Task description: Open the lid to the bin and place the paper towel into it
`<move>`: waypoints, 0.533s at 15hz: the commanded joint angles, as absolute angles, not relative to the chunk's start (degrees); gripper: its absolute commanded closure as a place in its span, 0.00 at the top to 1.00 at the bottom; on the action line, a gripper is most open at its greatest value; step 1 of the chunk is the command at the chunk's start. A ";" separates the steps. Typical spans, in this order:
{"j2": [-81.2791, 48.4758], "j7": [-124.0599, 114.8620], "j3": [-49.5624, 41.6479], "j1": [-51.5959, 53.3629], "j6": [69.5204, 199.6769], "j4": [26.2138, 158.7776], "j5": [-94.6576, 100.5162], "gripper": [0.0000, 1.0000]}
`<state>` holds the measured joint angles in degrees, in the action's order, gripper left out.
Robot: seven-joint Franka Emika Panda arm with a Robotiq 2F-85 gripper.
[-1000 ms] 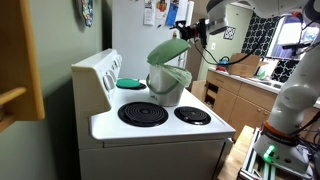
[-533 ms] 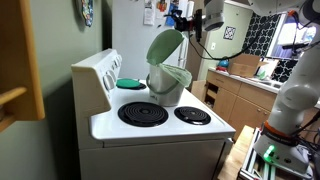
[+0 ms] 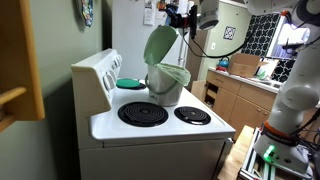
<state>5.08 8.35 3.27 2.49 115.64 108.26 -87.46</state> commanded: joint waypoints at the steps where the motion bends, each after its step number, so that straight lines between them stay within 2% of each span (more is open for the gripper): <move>1: 3.84 8.43 3.49 3.01 116.47 106.41 -91.31 1.00; 5: 3.72 8.18 3.75 3.16 117.35 105.35 -92.08 1.00; 8: 4.00 5.35 4.30 3.05 122.10 106.09 -84.44 1.00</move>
